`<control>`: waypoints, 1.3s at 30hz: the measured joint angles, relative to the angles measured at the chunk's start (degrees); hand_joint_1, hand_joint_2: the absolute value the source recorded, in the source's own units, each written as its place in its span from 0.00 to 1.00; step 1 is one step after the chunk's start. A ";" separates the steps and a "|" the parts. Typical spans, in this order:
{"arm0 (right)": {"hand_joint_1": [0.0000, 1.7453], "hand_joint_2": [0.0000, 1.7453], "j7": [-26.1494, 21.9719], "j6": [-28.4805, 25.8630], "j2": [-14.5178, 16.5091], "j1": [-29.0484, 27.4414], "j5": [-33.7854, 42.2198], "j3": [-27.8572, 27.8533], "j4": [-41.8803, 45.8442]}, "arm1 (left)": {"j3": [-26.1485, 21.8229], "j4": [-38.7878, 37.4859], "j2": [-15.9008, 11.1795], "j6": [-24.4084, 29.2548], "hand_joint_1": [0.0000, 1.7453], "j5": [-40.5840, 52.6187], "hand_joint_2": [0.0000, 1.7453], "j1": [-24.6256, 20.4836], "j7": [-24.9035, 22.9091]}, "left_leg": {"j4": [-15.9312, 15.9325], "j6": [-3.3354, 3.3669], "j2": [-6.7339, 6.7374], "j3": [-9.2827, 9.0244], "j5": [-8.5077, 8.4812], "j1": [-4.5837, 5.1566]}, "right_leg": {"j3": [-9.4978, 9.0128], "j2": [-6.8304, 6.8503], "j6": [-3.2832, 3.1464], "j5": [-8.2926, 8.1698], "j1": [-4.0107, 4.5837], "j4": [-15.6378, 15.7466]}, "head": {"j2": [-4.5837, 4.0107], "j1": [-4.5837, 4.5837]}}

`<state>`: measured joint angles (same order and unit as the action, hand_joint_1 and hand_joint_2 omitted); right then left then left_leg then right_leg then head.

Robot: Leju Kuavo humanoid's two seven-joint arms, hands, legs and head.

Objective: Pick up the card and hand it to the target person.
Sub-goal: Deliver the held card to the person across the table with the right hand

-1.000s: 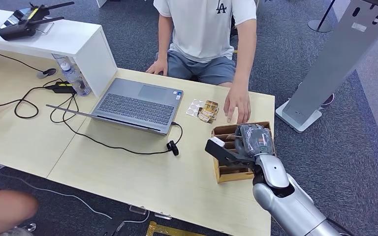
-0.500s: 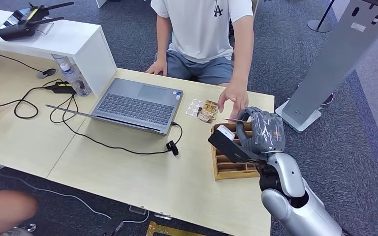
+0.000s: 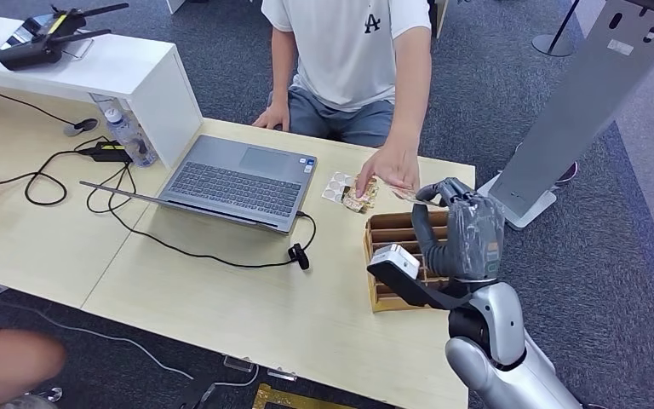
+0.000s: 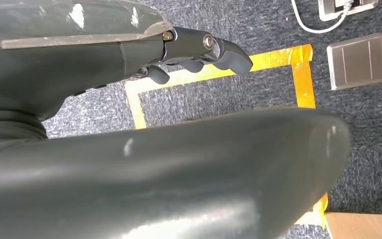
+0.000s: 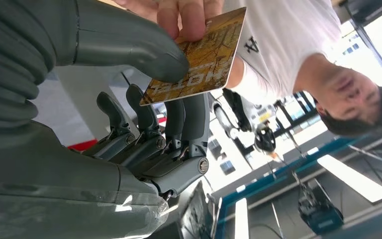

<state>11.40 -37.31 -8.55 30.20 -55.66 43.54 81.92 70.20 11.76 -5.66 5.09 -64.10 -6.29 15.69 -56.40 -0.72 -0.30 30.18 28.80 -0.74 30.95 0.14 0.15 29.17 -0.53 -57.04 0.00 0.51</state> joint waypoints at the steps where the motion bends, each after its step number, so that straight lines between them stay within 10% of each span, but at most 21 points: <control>1: 0.83 1.00 -0.76 -0.88 0.15 -0.12 -0.55 -0.09 -0.54 | 0.00 0.00 0.04 -0.04 0.00 0.13 0.00 0.00 0.04 | 0.00 0.00 0.00 0.00 0.00 0.00 | 0.00 0.00 0.00 0.00 0.00 0.00 | 0.00 0.00; 4: 0.83 1.00 -2.51 -1.99 0.65 -0.52 -1.70 -0.44 -2.10 | 0.00 0.00 0.17 -0.12 0.00 0.34 0.00 -0.01 0.09 | 0.00 0.00 0.00 0.00 0.00 0.00 | 0.00 0.00 0.00 0.00 0.00 0.00 | 0.00 0.01; 8: 0.01 1.00 -4.17 -2.16 1.69 -1.16 -2.27 -1.34 -4.81 | 0.02 0.00 0.22 -0.37 0.00 0.52 1.00 -0.02 0.09 | 0.00 0.00 0.00 0.01 0.00 0.00 | 0.00 0.00 0.00 0.00 0.00 0.00 | 0.01 0.00; 9: 0.00 1.00 -4.48 -2.16 1.94 -1.27 -2.17 -1.49 -5.49 | 0.02 0.00 0.22 -0.41 0.00 0.66 1.00 -0.03 0.09 | 0.00 0.00 0.00 0.01 0.00 0.00 | 0.00 0.00 0.00 0.00 0.00 0.00 | 0.01 0.01; 13: 0.00 1.00 -7.17 -1.83 3.18 -1.71 4.10 -1.72 -8.10 | 0.04 0.00 0.24 -0.54 0.00 0.88 0.00 -0.05 0.33 | 0.00 0.00 0.00 0.01 0.00 0.00 | 0.01 0.01 0.00 0.00 0.00 0.00 | 0.01 -0.01; 25: 0.00 1.00 -24.09 14.78 4.29 -5.12 61.08 -3.70 -9.93 | 0.02 0.00 0.21 0.11 0.00 -0.77 0.00 -0.02 -0.02 | 0.00 0.00 0.00 0.01 0.00 0.00 | 0.02 0.01 0.00 0.00 0.00 0.01 | 0.01 0.01; 39: 0.00 1.00 -21.65 17.80 -1.41 -12.05 70.82 -9.23 -2.27 | 0.02 0.00 0.07 0.55 0.00 -1.69 0.00 0.06 -0.61 | 0.00 0.01 -0.01 -0.01 0.02 0.00 | 0.02 0.00 0.00 0.00 0.00 0.03 | 0.00 0.00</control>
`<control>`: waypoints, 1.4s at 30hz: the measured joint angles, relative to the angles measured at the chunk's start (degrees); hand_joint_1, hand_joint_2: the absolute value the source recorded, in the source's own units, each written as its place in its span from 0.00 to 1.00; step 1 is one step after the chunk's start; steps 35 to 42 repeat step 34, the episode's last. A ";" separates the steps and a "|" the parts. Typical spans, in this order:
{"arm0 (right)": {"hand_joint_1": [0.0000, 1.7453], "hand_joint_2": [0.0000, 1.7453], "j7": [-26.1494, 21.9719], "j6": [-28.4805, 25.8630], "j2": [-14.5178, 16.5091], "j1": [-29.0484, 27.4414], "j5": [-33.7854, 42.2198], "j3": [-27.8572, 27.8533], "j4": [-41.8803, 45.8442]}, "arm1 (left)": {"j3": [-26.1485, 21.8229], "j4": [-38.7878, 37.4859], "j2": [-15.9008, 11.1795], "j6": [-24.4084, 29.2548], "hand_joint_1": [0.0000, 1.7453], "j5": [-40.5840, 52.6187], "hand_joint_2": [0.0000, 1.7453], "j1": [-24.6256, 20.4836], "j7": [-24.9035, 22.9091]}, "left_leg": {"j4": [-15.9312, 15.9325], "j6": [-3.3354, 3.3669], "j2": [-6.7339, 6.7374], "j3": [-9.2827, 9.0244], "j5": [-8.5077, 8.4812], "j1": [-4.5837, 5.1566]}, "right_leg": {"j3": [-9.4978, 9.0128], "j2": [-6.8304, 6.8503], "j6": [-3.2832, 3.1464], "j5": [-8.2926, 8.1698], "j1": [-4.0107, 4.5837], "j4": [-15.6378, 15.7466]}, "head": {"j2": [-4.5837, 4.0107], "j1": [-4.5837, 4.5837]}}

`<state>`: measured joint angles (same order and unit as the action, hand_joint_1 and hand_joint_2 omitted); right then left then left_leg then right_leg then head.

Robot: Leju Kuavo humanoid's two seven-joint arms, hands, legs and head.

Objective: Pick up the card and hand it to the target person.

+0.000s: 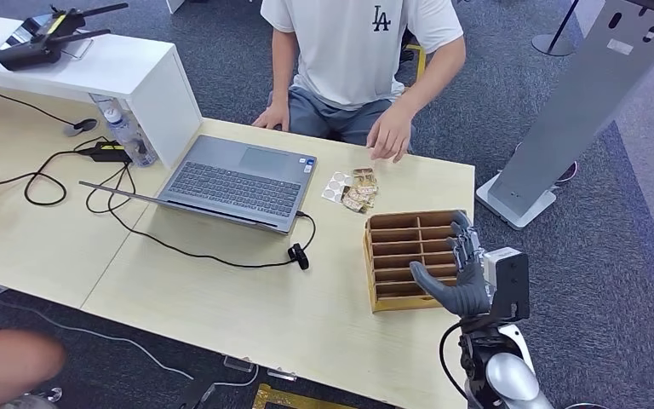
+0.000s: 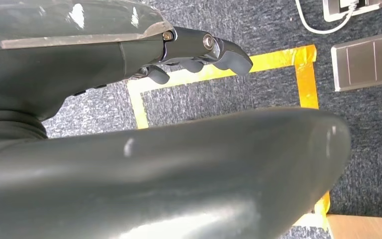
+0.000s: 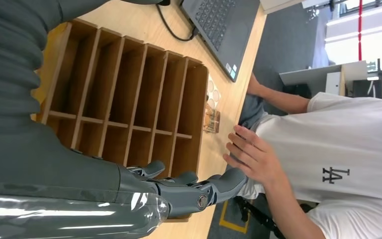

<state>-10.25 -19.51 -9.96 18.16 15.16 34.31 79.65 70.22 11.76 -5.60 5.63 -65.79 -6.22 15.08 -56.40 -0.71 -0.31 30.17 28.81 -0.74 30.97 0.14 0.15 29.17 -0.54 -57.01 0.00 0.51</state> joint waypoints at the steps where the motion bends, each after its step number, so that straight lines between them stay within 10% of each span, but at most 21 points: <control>1: 0.00 1.00 0.77 0.28 -0.48 -0.51 -0.47 -0.44 0.76 | -0.01 0.00 -0.02 -0.01 0.00 -0.02 0.00 0.00 0.00 | 0.00 0.00 0.00 0.00 0.00 0.00 | 0.00 0.00 0.00 0.00 0.00 0.00 | 0.00 0.01; 12: 0.00 1.00 8.39 4.69 -5.37 -7.41 -3.25 -6.06 7.72 | -0.07 0.00 -0.30 0.04 0.00 -0.63 0.00 0.01 -0.47 | 0.00 0.00 0.00 0.01 0.01 0.00 | -0.01 0.01 0.01 0.00 0.00 0.01 | 0.01 0.00; 42: 0.00 1.00 8.11 8.61 -7.27 -13.04 -2.54 -13.67 13.61 | -0.06 0.00 -0.37 -0.33 0.00 -0.15 0.00 -0.04 -0.52 | 0.00 0.00 0.01 0.01 0.01 0.00 | -0.01 0.00 0.01 0.01 0.00 0.01 | 0.01 0.00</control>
